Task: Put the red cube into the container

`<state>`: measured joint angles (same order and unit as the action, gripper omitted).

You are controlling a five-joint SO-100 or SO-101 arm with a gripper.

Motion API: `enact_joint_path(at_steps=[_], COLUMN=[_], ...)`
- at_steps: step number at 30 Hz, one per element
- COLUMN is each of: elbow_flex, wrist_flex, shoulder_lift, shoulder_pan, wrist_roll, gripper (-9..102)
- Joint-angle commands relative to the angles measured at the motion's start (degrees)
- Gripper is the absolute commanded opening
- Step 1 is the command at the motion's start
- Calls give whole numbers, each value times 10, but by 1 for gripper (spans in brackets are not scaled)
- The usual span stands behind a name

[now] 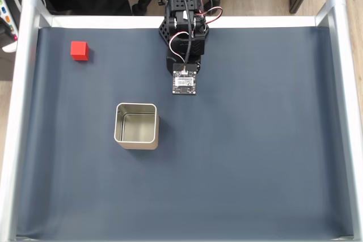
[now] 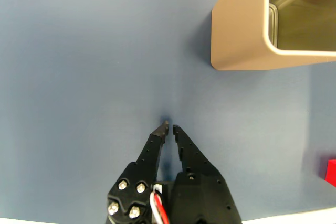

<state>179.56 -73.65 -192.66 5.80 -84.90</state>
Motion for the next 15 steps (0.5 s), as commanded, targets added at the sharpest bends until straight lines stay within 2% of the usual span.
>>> enact_joint_path(at_steps=[1,15], elbow_flex=[-2,-2], wrist_flex=[-7,-5], shoulder_lift=[4,4], shoulder_pan=[-25,-25], wrist_roll=[-26,-18], gripper=[0,0])
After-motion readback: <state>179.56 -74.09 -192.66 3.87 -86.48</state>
